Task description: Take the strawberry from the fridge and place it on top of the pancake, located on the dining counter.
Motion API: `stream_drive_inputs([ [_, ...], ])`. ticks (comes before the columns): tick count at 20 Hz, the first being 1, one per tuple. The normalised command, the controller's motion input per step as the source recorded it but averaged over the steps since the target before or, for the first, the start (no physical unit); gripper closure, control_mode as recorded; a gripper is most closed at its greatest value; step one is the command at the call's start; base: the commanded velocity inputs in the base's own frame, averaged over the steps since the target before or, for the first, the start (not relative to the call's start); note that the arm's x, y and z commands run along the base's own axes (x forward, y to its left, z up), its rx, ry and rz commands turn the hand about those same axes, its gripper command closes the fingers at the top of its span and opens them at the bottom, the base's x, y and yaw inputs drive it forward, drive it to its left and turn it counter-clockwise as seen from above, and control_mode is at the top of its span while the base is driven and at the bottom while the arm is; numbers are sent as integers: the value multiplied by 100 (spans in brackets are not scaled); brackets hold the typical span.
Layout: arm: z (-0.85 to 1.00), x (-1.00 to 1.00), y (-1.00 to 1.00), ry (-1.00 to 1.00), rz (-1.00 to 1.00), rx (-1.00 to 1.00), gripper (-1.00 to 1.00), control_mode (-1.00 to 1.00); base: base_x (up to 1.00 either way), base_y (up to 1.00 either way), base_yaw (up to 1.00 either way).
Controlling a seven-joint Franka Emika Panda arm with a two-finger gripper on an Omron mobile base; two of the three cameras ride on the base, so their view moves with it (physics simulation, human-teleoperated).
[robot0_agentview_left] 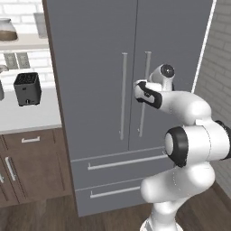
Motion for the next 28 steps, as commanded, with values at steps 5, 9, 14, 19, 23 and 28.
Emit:
stream_drive_inputs([
  [5,0,12,6,-5,0,0,-100,-100,0,0,0],
  [9,0,48,0,0,0,0,-100,-100,0,0,0],
  [14,0,36,0,-2,0,0,100,-100,0,0,0],
  [19,0,16,0,-4,0,0,100,-100,0,0,0],
  [23,-3,-6,-17,3,-1,0,100,-100,0,0,0],
  [28,-3,-68,-61,2,0,0,100,-100,0,0,0],
])
